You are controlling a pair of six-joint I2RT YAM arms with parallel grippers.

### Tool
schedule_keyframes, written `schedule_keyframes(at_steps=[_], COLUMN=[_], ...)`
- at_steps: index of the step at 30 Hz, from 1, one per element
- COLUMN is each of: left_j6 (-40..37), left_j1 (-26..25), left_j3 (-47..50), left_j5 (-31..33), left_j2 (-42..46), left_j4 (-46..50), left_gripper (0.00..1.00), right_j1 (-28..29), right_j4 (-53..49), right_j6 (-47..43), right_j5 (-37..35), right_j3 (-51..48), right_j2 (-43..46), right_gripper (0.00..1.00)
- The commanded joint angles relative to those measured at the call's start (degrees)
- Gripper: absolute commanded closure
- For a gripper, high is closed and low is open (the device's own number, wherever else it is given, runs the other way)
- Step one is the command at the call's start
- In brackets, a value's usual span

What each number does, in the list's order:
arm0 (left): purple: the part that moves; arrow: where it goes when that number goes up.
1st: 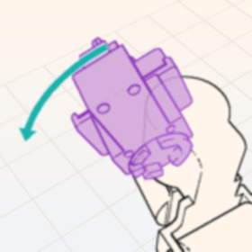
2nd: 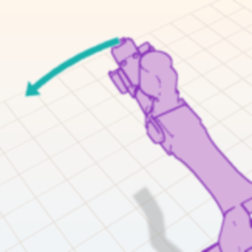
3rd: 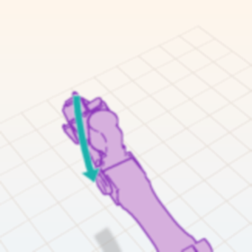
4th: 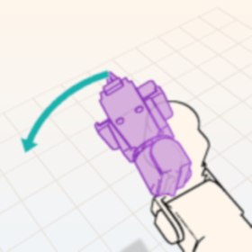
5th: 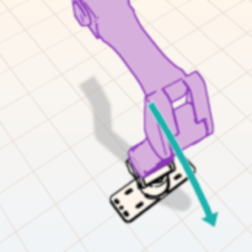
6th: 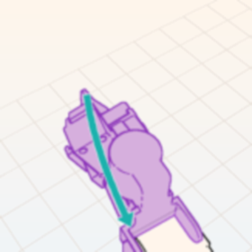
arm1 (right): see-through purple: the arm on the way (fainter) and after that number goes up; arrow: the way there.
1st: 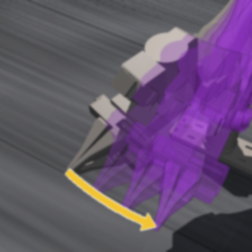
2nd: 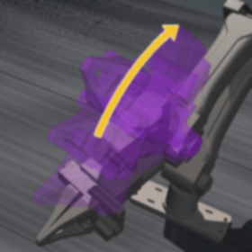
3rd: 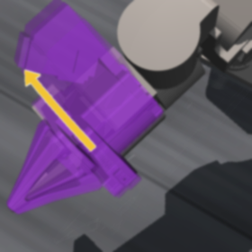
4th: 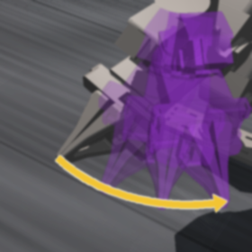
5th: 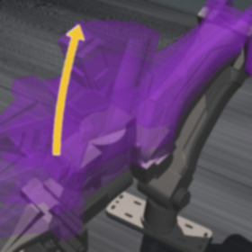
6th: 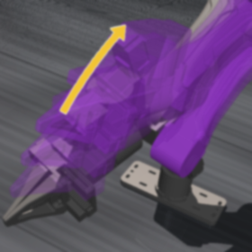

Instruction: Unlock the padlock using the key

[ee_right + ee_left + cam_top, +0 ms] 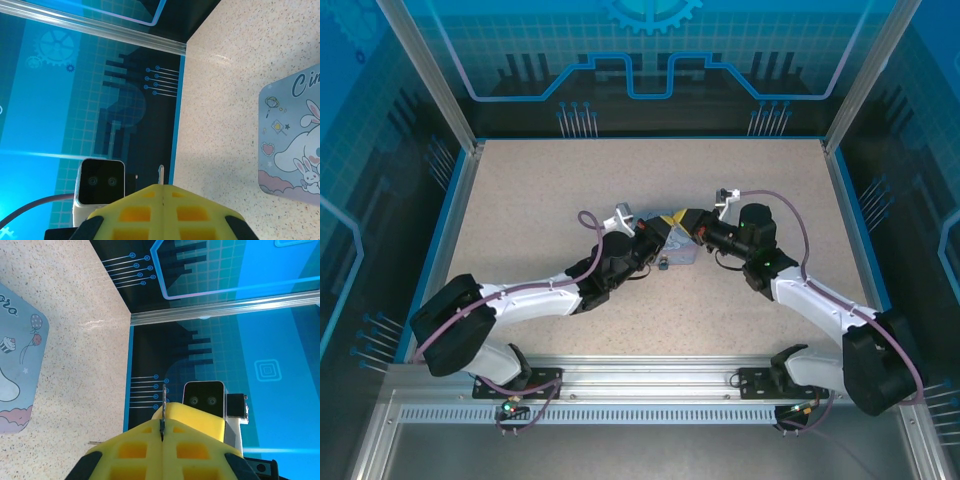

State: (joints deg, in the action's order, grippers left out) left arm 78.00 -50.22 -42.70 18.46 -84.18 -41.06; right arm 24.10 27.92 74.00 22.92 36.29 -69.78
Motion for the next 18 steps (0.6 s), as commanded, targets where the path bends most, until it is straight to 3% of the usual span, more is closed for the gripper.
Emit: schedule_keyframes(at_steps=[1, 3, 6, 12, 18], left_j6=[-1.4, -2.0, -2.9, -5.6, -14.3], left_j1=[-0.6, -0.6, 0.0, 5.5, 14.0], left_j3=[-2.3, -1.8, -0.4, -3.4, -14.4], left_j5=[-0.8, -0.5, 0.0, -7.2, -25.4], left_j2=[0.0, 1.1, 3.7, 9.2, 6.0], left_j4=[-1.6, -0.2, 1.9, 18.2, 34.5], left_gripper=[0.86, 0.6, 0.42, 0.31, 0.29], right_j1=[0.4, -0.7, -2.3, -4.5, -5.2], right_j4=[0.7, -0.1, -1.2, -4.1, -4.6], right_j6=[0.3, 0.1, -0.3, -2.0, -3.4], right_j5=[0.5, 0.9, 1.8, 5.7, 11.5], right_j3=[-0.3, -0.1, -0.2, 0.6, 1.8], right_j2=[-0.1, 0.0, 0.2, 0.6, -0.1], right_gripper=[1.0, 1.0, 1.0, 1.0, 1.0])
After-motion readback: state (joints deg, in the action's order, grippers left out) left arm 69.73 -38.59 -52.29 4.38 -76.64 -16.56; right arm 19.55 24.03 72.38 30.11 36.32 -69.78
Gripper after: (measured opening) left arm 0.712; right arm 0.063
